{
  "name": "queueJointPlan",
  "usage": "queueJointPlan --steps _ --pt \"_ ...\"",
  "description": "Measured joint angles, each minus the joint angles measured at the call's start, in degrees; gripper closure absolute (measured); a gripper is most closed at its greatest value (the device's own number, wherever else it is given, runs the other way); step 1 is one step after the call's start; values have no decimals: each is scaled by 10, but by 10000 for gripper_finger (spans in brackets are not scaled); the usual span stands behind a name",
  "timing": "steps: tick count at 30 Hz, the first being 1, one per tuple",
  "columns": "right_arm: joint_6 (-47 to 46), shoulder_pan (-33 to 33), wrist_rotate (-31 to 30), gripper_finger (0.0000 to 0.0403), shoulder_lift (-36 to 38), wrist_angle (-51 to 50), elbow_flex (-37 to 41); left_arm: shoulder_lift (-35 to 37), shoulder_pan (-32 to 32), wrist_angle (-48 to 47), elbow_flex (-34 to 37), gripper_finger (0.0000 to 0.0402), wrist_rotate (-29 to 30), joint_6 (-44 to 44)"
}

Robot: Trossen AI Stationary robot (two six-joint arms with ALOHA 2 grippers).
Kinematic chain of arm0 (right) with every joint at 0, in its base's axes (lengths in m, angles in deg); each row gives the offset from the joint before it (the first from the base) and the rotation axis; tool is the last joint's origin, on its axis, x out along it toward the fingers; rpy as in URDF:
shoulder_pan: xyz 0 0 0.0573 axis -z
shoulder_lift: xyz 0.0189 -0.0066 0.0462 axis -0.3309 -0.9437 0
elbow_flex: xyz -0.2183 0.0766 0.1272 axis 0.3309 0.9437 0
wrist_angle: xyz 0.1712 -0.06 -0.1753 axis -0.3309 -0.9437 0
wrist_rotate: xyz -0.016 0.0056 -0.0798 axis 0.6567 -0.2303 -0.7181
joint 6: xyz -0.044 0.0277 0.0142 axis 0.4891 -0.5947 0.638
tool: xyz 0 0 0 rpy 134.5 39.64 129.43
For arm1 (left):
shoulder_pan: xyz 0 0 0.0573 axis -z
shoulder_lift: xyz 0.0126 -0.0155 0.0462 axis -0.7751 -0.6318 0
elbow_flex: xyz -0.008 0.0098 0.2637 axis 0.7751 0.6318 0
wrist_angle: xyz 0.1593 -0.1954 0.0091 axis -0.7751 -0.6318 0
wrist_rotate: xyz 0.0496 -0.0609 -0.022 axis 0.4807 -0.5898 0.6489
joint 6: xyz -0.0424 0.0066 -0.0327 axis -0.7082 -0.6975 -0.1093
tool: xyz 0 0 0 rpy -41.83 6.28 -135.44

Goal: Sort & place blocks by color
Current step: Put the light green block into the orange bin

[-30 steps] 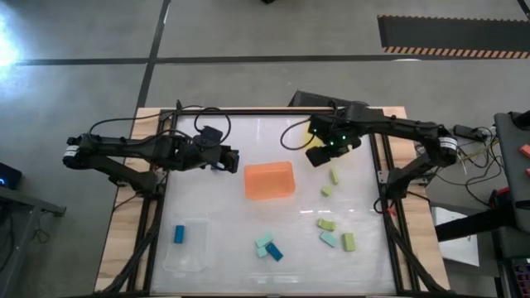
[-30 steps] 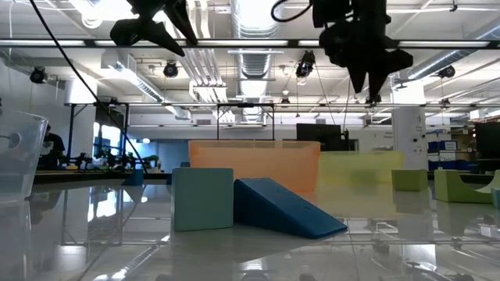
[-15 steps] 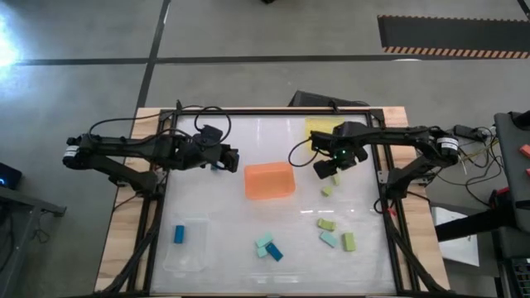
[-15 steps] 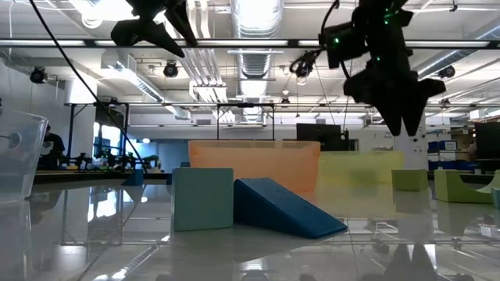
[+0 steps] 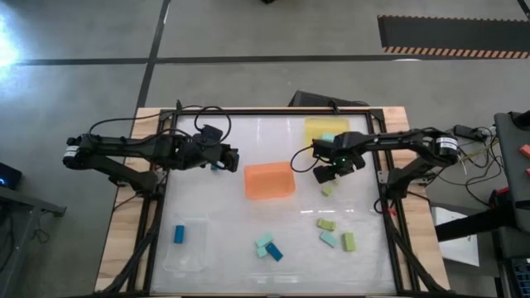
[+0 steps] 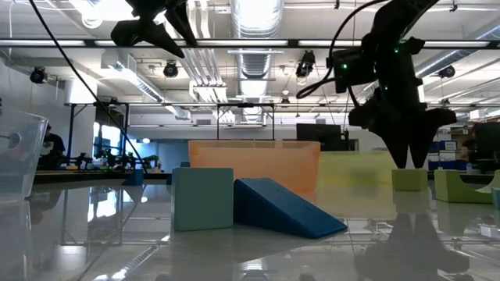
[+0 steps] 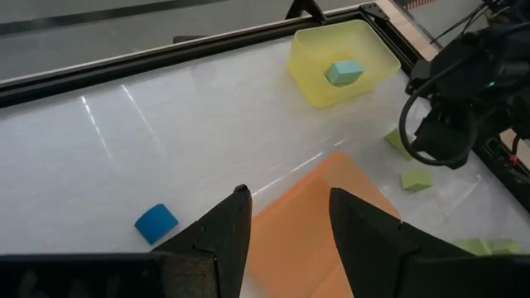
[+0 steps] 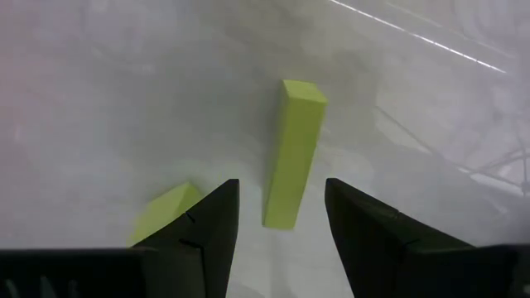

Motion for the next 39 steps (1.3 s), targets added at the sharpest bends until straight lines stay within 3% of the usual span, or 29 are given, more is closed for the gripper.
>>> queueJointPlan --steps 8,18,29,39 --pt "-3 0 -2 248 -4 38 32 0 -3 0 0 254 0 0" --pt "3 0 -1 359 -4 60 40 0 -7 0 0 254 0 0" --pt "35 0 -1 360 16 48 7 0 -7 1 0 254 0 0" --pt "119 0 -3 360 33 -7 -116 1 -7 1 -10 254 0 -2"
